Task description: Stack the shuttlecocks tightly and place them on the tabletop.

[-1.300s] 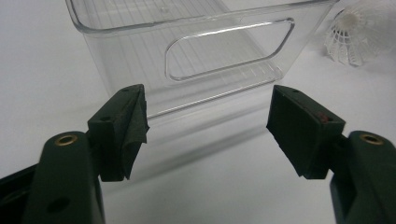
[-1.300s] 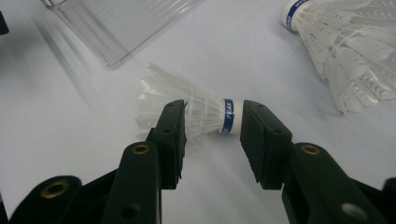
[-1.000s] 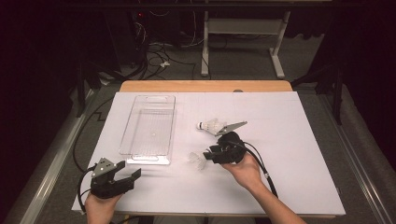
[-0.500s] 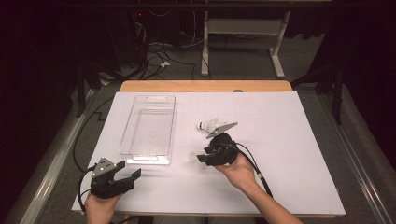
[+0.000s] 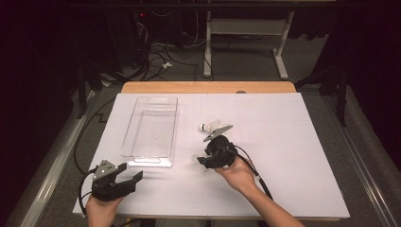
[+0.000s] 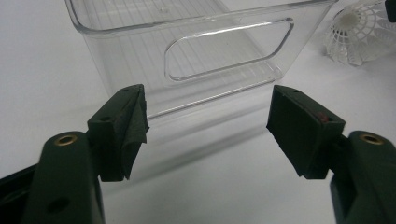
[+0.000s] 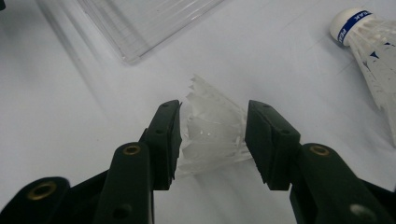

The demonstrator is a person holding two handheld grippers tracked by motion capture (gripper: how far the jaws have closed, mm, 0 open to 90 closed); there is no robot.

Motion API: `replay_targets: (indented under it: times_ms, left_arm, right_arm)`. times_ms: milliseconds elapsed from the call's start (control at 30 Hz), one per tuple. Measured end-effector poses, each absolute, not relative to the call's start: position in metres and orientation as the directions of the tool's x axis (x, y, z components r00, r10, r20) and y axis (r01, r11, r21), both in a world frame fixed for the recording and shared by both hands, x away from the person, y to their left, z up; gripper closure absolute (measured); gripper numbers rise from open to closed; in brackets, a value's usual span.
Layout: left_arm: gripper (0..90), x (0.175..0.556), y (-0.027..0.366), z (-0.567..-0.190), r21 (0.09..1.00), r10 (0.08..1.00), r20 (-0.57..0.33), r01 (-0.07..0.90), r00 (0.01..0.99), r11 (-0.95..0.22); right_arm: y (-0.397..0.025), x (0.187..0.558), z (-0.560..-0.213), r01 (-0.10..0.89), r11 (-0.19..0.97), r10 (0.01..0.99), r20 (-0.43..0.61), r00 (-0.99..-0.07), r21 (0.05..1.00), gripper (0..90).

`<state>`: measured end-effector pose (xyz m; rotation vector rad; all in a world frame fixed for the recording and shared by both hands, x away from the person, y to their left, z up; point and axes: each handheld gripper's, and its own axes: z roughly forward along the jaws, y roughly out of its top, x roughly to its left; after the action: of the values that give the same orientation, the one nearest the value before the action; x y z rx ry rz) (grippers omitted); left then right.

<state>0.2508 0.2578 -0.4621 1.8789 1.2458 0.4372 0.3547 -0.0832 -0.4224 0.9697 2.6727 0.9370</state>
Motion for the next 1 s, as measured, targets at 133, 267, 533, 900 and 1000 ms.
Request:
replay_targets:
  times_ms: [133, 267, 533, 900, 1000]
  left_arm:
    - [29.6, 0.251, 0.257, -0.462, 0.784, 0.881, -0.146, 0.596, 0.45, -0.175]
    - [29.6, 0.251, 0.258, -0.462, 0.784, 0.881, -0.146, 0.596, 0.45, -0.174]
    - [29.6, 0.251, 0.258, -0.462, 0.783, 0.88, -0.148, 0.597, 0.451, -0.174]
    - [29.6, 0.251, 0.258, -0.463, 0.783, 0.88, -0.149, 0.597, 0.451, -0.173]
    - [29.6, 0.251, 0.258, -0.463, 0.783, 0.88, -0.149, 0.597, 0.451, -0.173]
  right_arm:
    - [-0.084, 0.356, -0.422, 0.531, 0.595, 0.626, 0.066, -0.777, 0.603, 56.4]
    - [-0.085, 0.356, -0.422, 0.531, 0.6, 0.627, 0.059, -0.776, 0.598, 59.0]
    - [-0.089, 0.357, -0.42, 0.533, 0.598, 0.637, 0.049, -0.77, 0.599, 67.9]
    - [-0.102, 0.357, -0.411, 0.514, 0.598, 0.644, 0.013, -0.765, 0.615, 83.4]
    - [-0.107, 0.357, -0.409, 0.514, 0.597, 0.651, 0.003, -0.759, 0.616, 86.8]
